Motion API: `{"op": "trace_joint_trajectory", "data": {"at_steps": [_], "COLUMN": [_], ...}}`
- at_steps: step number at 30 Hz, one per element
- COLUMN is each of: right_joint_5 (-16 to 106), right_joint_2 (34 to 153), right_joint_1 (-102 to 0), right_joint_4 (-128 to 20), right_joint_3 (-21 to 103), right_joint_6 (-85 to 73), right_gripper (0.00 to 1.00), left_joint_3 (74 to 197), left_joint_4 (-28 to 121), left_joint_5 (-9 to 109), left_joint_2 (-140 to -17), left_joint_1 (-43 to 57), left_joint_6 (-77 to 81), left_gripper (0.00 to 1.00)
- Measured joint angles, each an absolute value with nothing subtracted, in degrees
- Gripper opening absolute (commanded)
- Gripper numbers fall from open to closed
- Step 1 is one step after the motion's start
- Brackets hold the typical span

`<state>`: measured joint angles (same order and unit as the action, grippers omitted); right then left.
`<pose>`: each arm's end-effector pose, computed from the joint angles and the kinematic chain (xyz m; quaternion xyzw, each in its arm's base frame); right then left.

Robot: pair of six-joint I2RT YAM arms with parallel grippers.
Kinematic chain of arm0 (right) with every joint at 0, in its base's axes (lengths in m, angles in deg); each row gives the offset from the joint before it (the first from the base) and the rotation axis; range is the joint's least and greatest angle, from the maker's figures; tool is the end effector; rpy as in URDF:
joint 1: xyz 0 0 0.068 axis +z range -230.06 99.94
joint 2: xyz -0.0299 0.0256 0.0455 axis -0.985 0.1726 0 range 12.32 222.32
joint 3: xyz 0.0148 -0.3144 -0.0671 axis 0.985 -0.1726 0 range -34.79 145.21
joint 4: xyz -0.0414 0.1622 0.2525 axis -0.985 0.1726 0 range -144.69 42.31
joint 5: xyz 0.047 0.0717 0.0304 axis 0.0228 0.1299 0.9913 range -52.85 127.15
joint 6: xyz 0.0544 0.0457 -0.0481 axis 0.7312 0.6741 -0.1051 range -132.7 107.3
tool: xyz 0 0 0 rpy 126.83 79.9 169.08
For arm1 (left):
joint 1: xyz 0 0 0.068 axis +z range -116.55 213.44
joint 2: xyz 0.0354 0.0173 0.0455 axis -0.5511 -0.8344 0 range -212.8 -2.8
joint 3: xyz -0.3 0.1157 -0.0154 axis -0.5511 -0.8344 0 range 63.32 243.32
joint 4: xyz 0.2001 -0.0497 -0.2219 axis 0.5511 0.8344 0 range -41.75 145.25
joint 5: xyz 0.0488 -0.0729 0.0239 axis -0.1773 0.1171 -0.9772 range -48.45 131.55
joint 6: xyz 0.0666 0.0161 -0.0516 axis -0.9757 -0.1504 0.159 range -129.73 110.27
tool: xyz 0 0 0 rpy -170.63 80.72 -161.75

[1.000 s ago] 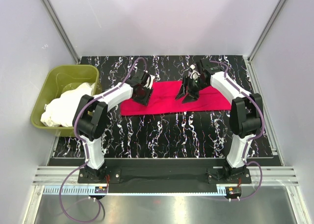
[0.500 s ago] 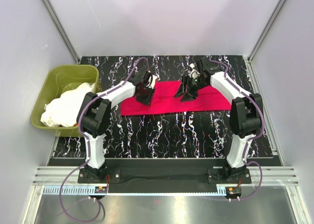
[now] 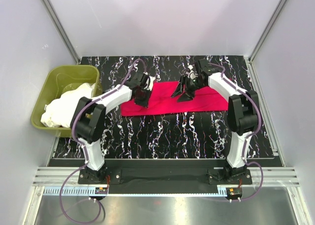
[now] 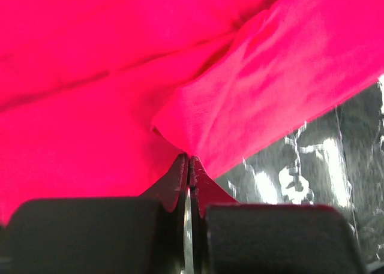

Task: Fold and stack the t-shirts
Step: Fold the tshirt

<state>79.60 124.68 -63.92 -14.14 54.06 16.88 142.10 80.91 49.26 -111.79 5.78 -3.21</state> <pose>0.4520 0.1838 0.2273 0.0256 0.9116 0.4065 0.0557 0.4116 -0.2272 0.1849 0.1935 0.9505 -0.1313 0.2044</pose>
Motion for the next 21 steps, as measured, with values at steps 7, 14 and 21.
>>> {"op": "trace_joint_trajectory", "data": {"at_steps": [7,14,21], "right_joint_5": [84.98,89.20,93.99], "right_joint_2": [130.91,139.67,143.54], "right_joint_1": [-62.22,-61.36,-60.90], "right_joint_4": [-23.91,-30.75,-33.98], "right_joint_3": [55.86,65.67,68.49], "right_joint_6": [17.05,7.68,-3.19], "right_gripper": [0.66,0.67,0.60], "left_joint_3": [136.66,136.35,135.15], "left_joint_4": [77.20,75.23,74.75], "left_joint_5": [48.80,48.82,47.68], "left_joint_2": [-103.46,-103.27,-103.27], "left_joint_1": [5.78,5.78,5.78], "left_joint_6": [-1.83,-0.08,0.44], "left_gripper": [0.00,0.00,0.00]}}
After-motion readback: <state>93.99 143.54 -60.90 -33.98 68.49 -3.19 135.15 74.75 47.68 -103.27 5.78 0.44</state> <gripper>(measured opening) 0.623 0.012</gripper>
